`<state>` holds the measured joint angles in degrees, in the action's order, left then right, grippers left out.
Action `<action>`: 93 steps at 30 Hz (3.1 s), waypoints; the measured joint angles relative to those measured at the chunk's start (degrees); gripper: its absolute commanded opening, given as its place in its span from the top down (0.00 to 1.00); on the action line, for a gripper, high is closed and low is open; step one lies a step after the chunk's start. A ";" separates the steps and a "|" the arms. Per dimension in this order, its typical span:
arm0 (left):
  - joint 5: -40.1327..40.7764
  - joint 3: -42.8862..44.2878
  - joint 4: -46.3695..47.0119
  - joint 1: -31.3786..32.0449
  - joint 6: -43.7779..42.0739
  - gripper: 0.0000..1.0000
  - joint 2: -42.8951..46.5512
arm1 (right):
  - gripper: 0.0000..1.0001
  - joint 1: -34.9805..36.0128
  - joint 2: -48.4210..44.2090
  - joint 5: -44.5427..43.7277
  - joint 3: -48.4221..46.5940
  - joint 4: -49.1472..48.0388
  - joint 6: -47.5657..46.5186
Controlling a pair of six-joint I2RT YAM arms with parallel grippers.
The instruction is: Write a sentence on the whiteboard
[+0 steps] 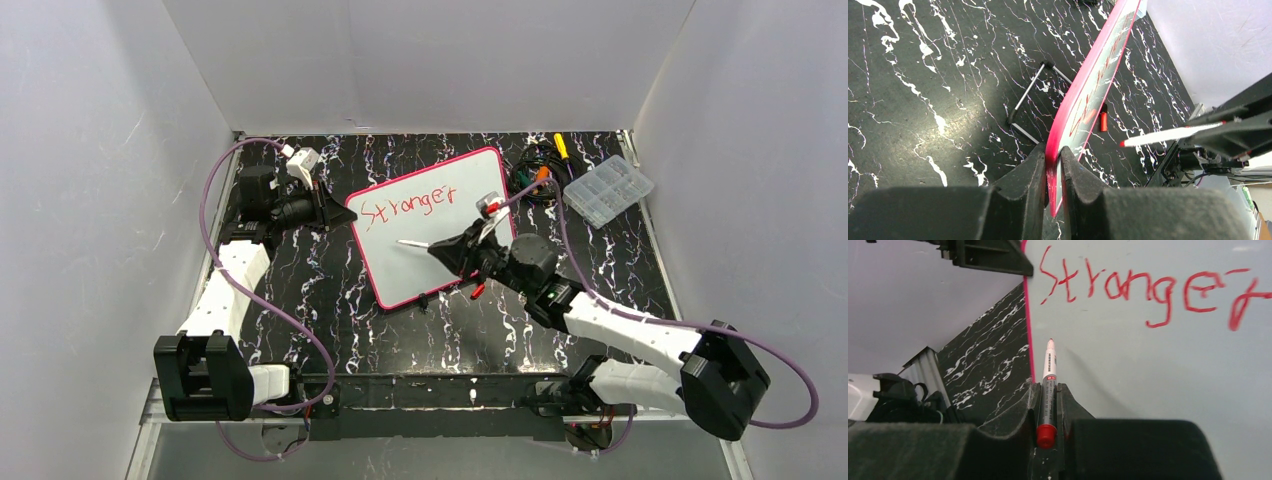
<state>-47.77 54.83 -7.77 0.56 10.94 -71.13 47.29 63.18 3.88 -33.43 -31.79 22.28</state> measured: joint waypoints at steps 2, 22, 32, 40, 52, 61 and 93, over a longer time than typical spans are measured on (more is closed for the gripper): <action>0.00 0.00 0.00 0.00 0.00 1.00 0.00 | 0.99 2.56 1.03 -0.66 0.20 -1.09 0.35; 0.00 0.00 0.00 0.00 0.00 1.00 0.00 | 0.99 10.05 8.37 -14.60 0.59 -3.85 0.26; 0.22 0.00 0.00 0.02 0.02 1.00 0.00 | 0.99 10.60 7.15 -20.20 0.63 -2.05 0.26; 0.20 0.00 0.00 0.02 0.07 1.00 0.00 | 0.99 10.58 5.86 -21.66 0.66 -1.07 -0.07; 0.28 0.00 0.00 0.02 0.17 1.00 0.00 | 0.99 10.58 7.72 -19.45 0.44 -3.34 -1.57; 0.46 0.00 0.02 0.02 0.20 1.00 0.00 | 0.99 10.71 9.46 -19.43 -0.37 -5.90 -2.58; 0.42 -0.02 0.00 0.02 0.20 1.00 0.00 | 0.99 12.52 5.33 -22.51 4.07 -0.57 0.87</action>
<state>-47.35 54.81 -7.77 0.58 11.14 -71.13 59.81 68.51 -18.63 -29.36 -32.36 23.16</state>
